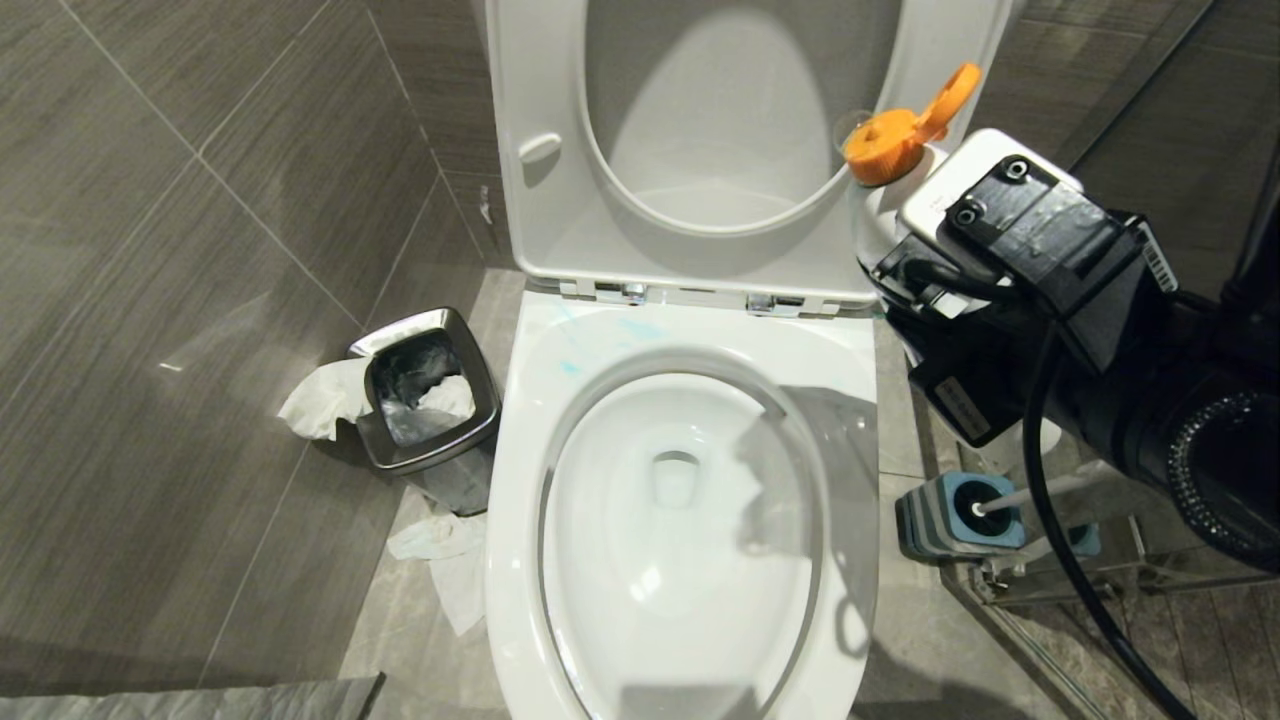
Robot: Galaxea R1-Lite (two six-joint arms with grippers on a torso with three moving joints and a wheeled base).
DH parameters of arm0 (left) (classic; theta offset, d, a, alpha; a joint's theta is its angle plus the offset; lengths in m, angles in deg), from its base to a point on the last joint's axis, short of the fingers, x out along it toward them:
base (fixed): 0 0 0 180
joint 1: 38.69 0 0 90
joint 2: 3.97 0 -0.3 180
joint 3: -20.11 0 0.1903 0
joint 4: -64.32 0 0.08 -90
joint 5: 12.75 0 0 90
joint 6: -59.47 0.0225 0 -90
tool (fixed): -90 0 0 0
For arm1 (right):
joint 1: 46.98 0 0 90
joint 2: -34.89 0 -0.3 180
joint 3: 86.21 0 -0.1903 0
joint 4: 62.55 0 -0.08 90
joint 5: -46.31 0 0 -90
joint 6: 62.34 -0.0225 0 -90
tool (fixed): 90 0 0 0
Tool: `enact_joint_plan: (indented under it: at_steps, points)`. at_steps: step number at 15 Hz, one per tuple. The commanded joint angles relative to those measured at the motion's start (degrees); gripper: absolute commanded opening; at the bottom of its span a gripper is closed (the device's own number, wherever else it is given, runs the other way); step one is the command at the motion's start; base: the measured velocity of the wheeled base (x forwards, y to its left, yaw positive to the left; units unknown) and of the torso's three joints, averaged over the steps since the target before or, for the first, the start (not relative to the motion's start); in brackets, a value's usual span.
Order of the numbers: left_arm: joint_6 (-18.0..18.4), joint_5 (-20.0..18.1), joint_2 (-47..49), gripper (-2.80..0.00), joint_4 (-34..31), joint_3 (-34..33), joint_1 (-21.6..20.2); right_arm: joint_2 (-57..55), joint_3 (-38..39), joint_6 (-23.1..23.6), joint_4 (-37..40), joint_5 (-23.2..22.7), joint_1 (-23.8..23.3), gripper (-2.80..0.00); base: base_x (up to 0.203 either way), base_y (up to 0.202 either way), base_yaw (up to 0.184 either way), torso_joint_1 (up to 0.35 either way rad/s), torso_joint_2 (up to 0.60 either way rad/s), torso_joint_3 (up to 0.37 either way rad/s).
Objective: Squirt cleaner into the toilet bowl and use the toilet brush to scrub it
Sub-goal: Pour in the cleaning agent
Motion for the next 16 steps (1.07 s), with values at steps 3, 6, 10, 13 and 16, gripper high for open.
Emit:
enact_joint_plan:
  at_steps: [3, 6, 10, 13, 16]
  points:
    - [-0.1, 0.0, 0.0, -2.8, 0.0, -0.1, 0.0, 2.3, 1.6, 4.7, 4.9, 0.2, 1.6, -2.8, 0.0, 0.0, 0.0, 0.0, 0.0, 0.0]
    - [-0.1, 0.0, 0.0, -2.8, 0.0, -0.1, 0.0, 2.7, 1.7, 9.2, 6.6, 0.1, 1.7, -2.8, 0.0, 0.0, 0.0, 0.0, 0.0, 0.0]
    - [0.0, 0.0, 0.0, -2.8, 0.0, -0.1, 0.0, 1.7, 1.2, 15.1, 6.6, 0.5, 1.7, -2.8, 0.0, 0.0, 0.0, 0.0, 0.0, 0.0]
    - [0.0, 0.0, 0.0, -2.8, 0.0, -0.1, 0.0, 0.5, 0.6, 20.3, 6.5, 1.8, 1.6, -2.8, 0.0, 0.0, 0.0, 0.0, 0.0, 0.0]
    - [-0.1, 0.0, 0.0, -2.8, 0.0, -0.1, 0.0, -1.0, 0.4, 23.6, 6.3, 4.8, 1.6, -2.8, 0.0, 0.0, 0.0, 0.0, 0.0, 0.0]
